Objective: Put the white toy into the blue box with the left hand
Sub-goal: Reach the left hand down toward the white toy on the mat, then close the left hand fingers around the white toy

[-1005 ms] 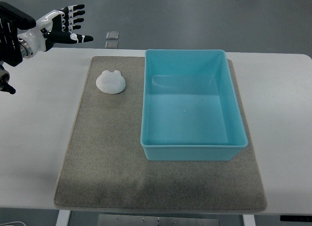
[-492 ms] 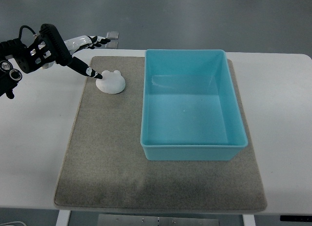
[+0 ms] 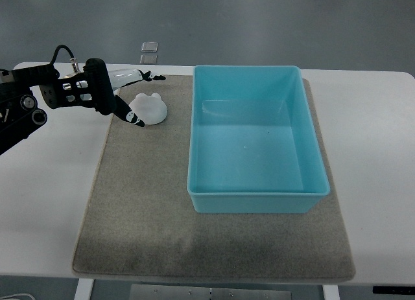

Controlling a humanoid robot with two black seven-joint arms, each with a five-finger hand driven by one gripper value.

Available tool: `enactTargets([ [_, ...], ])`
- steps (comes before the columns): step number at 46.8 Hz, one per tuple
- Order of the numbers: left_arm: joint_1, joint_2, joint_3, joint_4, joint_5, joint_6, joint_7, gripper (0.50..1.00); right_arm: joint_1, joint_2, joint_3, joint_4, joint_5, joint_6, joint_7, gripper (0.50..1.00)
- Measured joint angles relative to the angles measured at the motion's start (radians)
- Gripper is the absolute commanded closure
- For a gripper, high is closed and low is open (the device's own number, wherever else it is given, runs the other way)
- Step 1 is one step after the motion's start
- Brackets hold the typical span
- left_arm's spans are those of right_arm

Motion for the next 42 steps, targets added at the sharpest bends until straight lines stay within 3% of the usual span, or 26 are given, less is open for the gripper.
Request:
enactTargets([
  [9,0.005,-0.001,0.001,0.000,0.060,0.012,0.002,0.643,0.000,0.000,0.000,0.000,0.000,0.000,0.000,0.564],
  [36,0.012,-0.005,0.083,0.008,0.127,0.135,0.003,0.649,0.000,0.000,0.000,0.000,0.000,0.000,0.000,0.564],
  [42,0.012,-0.005,0.111,0.012,0.127,0.158,0.003,0.694,0.000,0.000,0.000,0.000,0.000,0.000,0.000,0.564],
])
